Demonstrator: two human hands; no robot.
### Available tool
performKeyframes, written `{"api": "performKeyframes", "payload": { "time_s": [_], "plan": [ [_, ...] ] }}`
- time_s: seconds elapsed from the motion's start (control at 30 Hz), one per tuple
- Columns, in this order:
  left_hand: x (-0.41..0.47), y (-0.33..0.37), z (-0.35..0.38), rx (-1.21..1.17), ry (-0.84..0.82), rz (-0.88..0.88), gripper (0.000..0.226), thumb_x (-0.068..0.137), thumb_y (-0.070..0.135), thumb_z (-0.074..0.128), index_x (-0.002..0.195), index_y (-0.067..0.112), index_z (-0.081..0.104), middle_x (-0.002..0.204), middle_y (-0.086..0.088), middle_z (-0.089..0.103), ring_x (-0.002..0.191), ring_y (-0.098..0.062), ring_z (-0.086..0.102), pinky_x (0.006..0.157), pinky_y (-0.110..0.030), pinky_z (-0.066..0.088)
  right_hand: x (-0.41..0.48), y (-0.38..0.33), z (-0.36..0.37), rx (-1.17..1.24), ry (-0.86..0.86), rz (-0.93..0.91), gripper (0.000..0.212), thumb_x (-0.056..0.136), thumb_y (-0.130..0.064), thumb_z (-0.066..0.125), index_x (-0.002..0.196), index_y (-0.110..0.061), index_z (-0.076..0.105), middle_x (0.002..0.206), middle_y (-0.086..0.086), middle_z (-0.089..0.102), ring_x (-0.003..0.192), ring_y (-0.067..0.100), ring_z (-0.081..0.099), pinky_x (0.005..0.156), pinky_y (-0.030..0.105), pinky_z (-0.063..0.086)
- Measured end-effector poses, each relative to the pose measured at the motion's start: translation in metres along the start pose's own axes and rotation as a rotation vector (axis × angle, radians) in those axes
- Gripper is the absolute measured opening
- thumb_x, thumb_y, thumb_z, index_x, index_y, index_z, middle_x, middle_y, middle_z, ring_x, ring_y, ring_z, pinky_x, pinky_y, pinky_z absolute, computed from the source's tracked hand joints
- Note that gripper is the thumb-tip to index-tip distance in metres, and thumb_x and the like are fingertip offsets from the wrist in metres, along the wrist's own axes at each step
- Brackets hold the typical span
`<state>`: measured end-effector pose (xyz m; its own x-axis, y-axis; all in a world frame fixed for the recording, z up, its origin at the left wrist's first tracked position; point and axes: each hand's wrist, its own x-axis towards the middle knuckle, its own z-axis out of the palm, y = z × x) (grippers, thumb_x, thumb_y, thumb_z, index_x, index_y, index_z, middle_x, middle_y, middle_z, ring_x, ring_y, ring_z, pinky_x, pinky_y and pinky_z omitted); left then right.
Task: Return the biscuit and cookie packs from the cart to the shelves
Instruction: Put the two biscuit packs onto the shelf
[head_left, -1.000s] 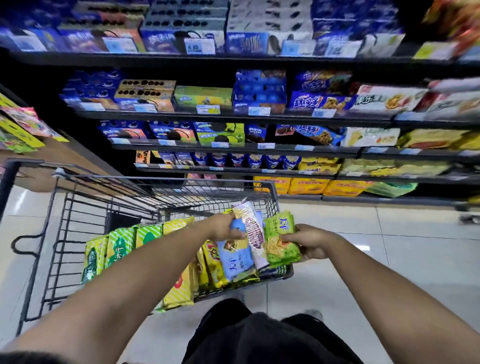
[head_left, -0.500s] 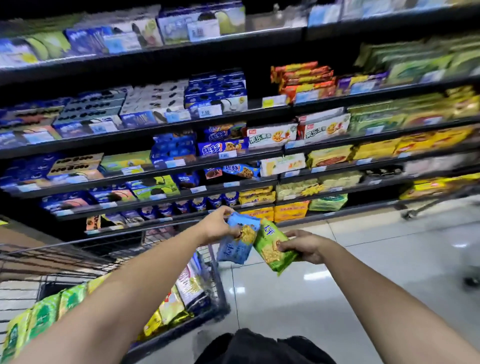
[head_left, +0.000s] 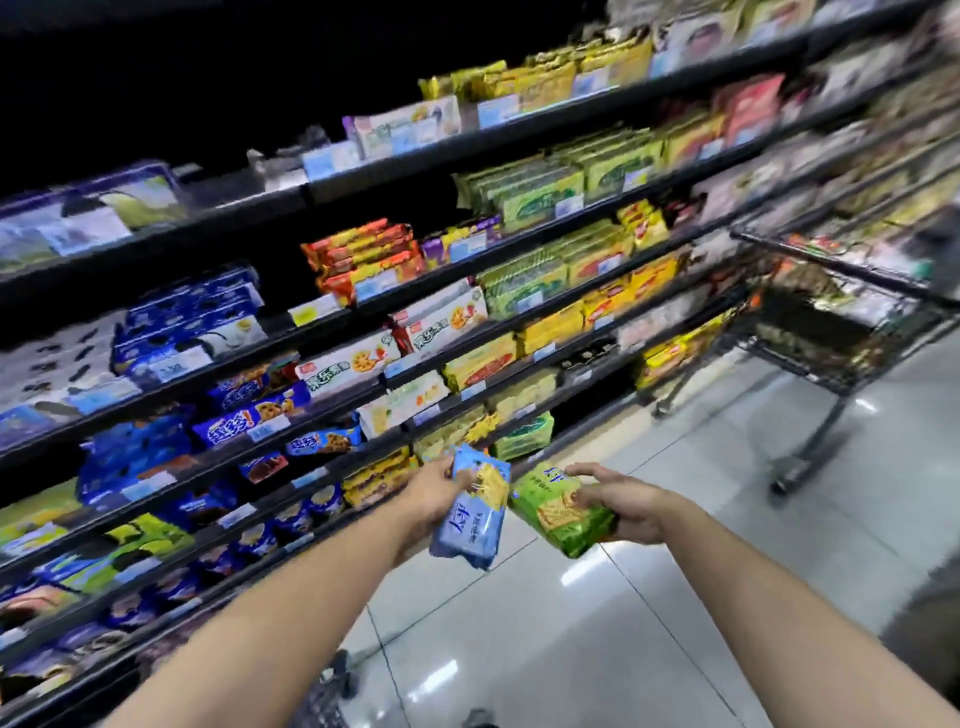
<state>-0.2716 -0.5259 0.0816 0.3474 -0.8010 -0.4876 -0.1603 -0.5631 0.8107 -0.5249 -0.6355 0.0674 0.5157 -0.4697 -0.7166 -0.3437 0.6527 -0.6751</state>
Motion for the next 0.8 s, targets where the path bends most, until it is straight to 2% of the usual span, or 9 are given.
{"api": "performKeyframes", "payload": {
  "time_s": [0.1,0.2,0.3,0.4,0.47,0.6,0.63,0.7,0.8],
  "plan": [
    [0.035,0.024,0.022,0.198,-0.021,0.085,0.038,0.105,0.028,0.052,0.142,0.017,0.051,0.124,-0.012,0.067,0.101,-0.026,0.066,0.092,-0.036,0.053,-0.003,-0.011,-0.027,-0.021,0.035,-0.004,0.036,0.095,0.0,0.05,0.122,-0.022,0.061,0.115,0.013,0.065,0.099,0.032,0.067,0.083,0.042,0.054],
    [0.069,0.043,0.043,0.286,-0.03,0.077,0.046,0.105,0.039,0.047,0.145,0.019,0.039,0.126,-0.015,0.063,0.088,-0.023,0.063,0.074,-0.032,0.05,-0.003,-0.025,-0.05,-0.054,0.091,-0.019,0.023,0.093,-0.006,0.052,0.105,-0.023,0.062,0.098,0.006,0.062,0.073,0.02,0.064,0.062,0.029,0.053],
    [0.098,0.063,0.058,0.182,-0.084,0.052,0.04,0.101,0.041,0.055,0.131,0.017,0.042,0.113,-0.018,0.066,0.077,-0.022,0.062,0.068,-0.033,0.05,0.002,-0.037,-0.071,-0.074,0.14,-0.087,0.007,0.097,-0.018,0.063,0.094,-0.022,0.058,0.092,0.005,0.061,0.075,0.021,0.061,0.068,0.033,0.053],
    [0.123,0.085,0.067,-0.036,-0.242,-0.023,0.052,0.092,0.036,0.071,0.13,0.016,0.04,0.106,-0.014,0.069,0.078,-0.024,0.072,0.066,-0.036,0.059,0.005,-0.052,-0.089,-0.091,0.184,-0.125,0.015,0.094,-0.022,0.07,0.093,-0.02,0.055,0.094,0.013,0.058,0.085,0.029,0.057,0.072,0.039,0.049],
    [0.139,0.101,0.074,-0.116,-0.336,-0.05,0.062,0.086,0.026,0.08,0.132,0.016,0.039,0.111,-0.014,0.069,0.09,-0.029,0.074,0.077,-0.044,0.061,0.008,-0.063,-0.1,-0.159,0.251,-0.128,0.022,0.093,-0.015,0.071,0.103,-0.023,0.053,0.097,0.015,0.058,0.081,0.028,0.059,0.069,0.04,0.046],
    [0.166,0.129,0.089,-0.1,-0.437,-0.004,0.068,0.079,0.001,0.083,0.131,0.022,0.044,0.122,-0.022,0.067,0.11,-0.041,0.067,0.096,-0.059,0.053,0.017,-0.087,-0.121,-0.282,0.394,-0.07,0.074,0.083,-0.006,0.078,0.129,-0.041,0.033,0.119,0.014,0.065,0.102,0.034,0.067,0.088,0.046,0.056],
    [0.171,0.135,0.092,-0.087,-0.46,0.013,0.07,0.079,-0.003,0.081,0.132,0.022,0.044,0.123,-0.023,0.066,0.112,-0.042,0.066,0.097,-0.059,0.052,0.019,-0.093,-0.126,-0.342,0.443,-0.048,0.078,0.08,-0.006,0.079,0.13,-0.041,0.031,0.118,0.012,0.064,0.105,0.034,0.066,0.088,0.044,0.057],
    [0.182,0.148,0.098,-0.012,-0.486,0.066,0.073,0.078,-0.007,0.08,0.136,0.021,0.045,0.122,-0.02,0.067,0.109,-0.038,0.067,0.096,-0.055,0.054,0.024,-0.104,-0.14,-0.477,0.518,0.01,0.058,0.077,-0.007,0.08,0.128,-0.018,0.054,0.106,0.01,0.068,0.095,0.03,0.069,0.085,0.043,0.06],
    [0.198,0.172,0.107,0.204,-0.459,0.229,0.074,0.079,-0.003,0.081,0.139,0.018,0.044,0.116,-0.005,0.062,0.094,-0.019,0.067,0.08,-0.028,0.059,0.031,-0.125,-0.164,-0.609,0.551,0.052,0.044,0.08,-0.014,0.079,0.12,-0.003,0.063,0.111,0.014,0.07,0.1,0.03,0.069,0.086,0.041,0.059]
  ]
}}
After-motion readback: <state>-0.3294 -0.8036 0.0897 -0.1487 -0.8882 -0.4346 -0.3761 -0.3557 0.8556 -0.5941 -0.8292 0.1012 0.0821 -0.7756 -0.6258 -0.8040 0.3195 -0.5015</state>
